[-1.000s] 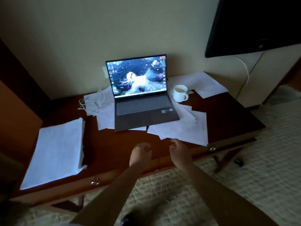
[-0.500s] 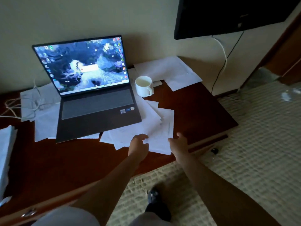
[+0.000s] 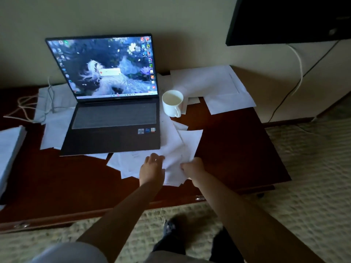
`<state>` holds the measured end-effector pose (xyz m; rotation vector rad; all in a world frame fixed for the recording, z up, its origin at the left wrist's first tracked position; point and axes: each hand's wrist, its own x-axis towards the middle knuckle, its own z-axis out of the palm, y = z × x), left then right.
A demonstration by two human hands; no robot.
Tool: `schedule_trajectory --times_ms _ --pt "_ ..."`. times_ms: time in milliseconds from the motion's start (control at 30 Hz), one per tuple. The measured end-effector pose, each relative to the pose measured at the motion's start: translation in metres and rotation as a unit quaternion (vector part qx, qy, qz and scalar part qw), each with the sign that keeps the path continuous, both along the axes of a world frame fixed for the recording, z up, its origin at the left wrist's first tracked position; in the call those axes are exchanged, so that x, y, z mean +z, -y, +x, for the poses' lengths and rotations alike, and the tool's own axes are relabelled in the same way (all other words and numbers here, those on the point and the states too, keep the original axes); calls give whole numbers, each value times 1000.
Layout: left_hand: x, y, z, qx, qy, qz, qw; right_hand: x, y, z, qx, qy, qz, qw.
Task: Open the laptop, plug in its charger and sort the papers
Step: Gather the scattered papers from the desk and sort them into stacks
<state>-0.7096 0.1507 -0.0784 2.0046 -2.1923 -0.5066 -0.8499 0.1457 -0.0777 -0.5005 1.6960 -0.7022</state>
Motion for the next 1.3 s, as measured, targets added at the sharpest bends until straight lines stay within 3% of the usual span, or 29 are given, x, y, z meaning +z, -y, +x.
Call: schedule_trajectory --times_ms 267,667,833,1000,1100,1167,1200,1300 --pt "16 -1 -41 54 72 -9 996 13 9 -32 110 -45 -65 991" --pt "22 -26 -115 193 -37 21 980 20 12 -127 197 -15 -33 980" --pt "18 -34 -153 181 -31 12 983 20 11 -176 229 -55 -19 972" --pt "12 -37 -190 159 -29 47 986 15 1 -250 128 -68 10 989" --pt "15 -34 -213 205 -40 41 977 23 -3 -275 80 -26 -16 996" --pt "19 -34 -225 286 -92 56 952 26 -7 -279 49 20 -31 998" --pt "22 -33 -231 341 -156 82 923 27 -10 -279 35 53 -28 998" --pt "28 -29 -247 460 -427 180 757 27 -22 -273 44 166 22 985"
